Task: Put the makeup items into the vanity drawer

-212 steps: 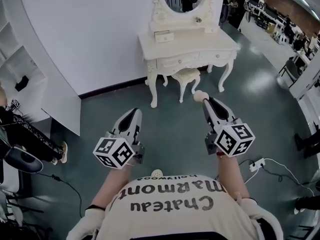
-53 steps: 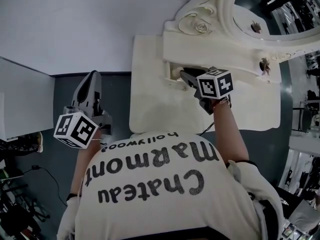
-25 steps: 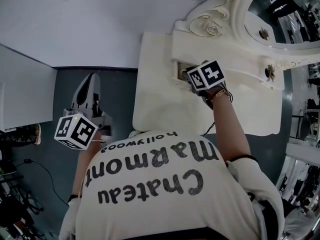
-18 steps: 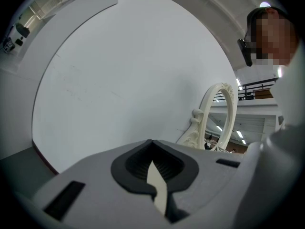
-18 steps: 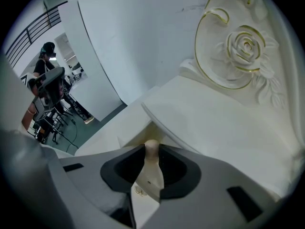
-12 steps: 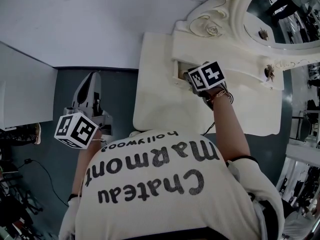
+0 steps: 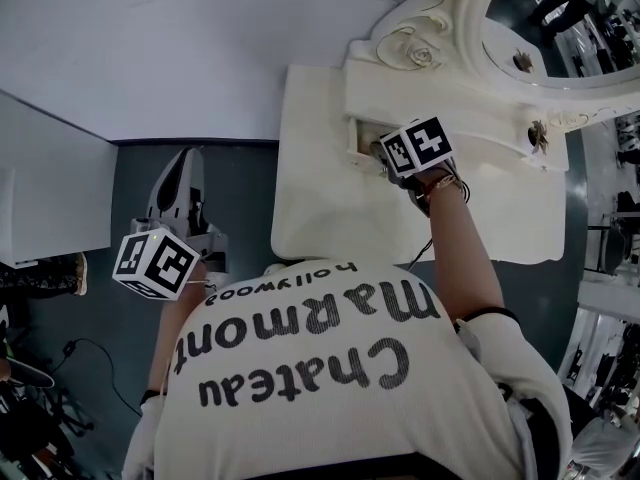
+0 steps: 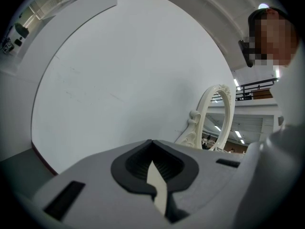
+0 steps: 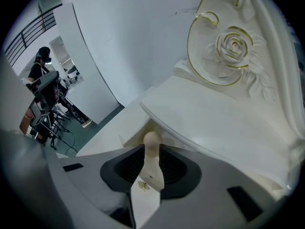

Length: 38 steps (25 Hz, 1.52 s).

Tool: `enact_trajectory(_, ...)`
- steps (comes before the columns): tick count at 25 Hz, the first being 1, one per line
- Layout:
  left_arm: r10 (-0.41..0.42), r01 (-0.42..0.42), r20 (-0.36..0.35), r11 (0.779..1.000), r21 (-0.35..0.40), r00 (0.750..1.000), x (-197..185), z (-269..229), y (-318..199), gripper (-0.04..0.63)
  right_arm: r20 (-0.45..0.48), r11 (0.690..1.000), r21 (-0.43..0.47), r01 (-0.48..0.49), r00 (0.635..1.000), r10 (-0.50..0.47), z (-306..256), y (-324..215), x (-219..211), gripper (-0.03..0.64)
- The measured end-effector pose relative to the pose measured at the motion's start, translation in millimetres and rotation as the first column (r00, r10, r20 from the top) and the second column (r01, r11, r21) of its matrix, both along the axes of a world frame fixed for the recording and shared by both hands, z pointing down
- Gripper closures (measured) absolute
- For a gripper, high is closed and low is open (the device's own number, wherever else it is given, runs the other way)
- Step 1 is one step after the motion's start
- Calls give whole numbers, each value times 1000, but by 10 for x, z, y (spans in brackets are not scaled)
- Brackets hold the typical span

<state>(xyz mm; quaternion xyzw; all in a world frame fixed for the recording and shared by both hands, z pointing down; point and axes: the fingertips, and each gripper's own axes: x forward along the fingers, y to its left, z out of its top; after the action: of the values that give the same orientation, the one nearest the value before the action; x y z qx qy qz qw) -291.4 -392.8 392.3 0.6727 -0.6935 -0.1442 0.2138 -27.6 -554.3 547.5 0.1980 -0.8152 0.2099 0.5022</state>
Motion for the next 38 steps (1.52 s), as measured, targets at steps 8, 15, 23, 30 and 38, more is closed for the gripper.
enact_trajectory(8,34,-34,-5,999,13,999,4,-43,28,588,48,993,73,-96,995,93,-199,-2,53,505)
enact_trajectory(15,148,-148,-1,989,28,989,252,-91,-99,588,346,925,17,-380,870,351,-656,206,29,514)
enact_trajectory(23,322,-322,15,946,40,947,763,-145,-189,588,638,828,103,-551,676,370,-1270,568,5,561)
enact_trajectory(30,406,-408,47,911,63,913,976,-280,-64,588,766,719,175,-672,552,329,-1901,880,252,572)
enact_trajectory(38,463,-469,86,880,79,882,1080,-402,269,588,796,638,209,-741,508,330,-2068,1352,453,574)
